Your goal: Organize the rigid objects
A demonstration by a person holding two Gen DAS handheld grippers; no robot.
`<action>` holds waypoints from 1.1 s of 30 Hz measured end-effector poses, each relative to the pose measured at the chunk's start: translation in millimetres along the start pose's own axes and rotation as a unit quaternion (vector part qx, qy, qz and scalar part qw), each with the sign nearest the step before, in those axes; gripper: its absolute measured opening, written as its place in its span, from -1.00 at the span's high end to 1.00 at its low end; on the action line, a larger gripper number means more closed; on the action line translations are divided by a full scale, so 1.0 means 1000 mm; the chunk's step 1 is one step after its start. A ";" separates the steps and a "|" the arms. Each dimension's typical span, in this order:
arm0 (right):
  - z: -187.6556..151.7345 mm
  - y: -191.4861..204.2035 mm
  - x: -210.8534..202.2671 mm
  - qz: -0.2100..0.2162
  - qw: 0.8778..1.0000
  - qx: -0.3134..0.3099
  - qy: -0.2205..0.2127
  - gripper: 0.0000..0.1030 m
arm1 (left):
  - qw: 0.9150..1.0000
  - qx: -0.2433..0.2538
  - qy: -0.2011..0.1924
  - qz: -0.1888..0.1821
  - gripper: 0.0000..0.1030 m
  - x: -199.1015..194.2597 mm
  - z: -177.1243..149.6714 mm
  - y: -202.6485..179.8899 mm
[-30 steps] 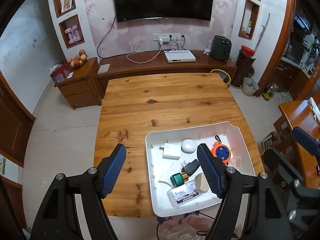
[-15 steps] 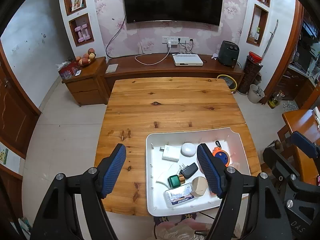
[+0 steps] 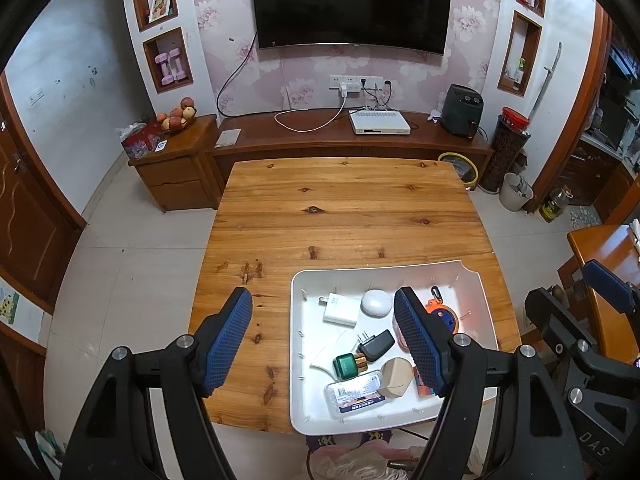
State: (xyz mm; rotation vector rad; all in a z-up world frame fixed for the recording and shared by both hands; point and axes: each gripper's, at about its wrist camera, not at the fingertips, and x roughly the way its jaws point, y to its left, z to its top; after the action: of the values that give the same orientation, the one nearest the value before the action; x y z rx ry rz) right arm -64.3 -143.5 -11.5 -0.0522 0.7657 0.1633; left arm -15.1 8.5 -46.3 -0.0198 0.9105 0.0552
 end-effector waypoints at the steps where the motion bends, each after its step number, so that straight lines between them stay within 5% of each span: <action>1: 0.000 -0.001 0.001 -0.002 1.000 -0.001 0.000 -0.57 | 1.000 0.000 0.001 0.000 -0.49 0.001 0.000 0.000; 33: 0.002 -0.006 0.016 -0.014 1.000 0.000 0.017 -0.57 | 0.999 0.014 0.028 -0.005 -0.49 0.020 0.000 -0.008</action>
State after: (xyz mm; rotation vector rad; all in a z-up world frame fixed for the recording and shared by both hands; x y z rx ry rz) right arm -50.7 -147.2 -21.0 -0.0655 0.7989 0.1360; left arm -2.8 1.7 -62.3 0.0001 0.9672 0.0320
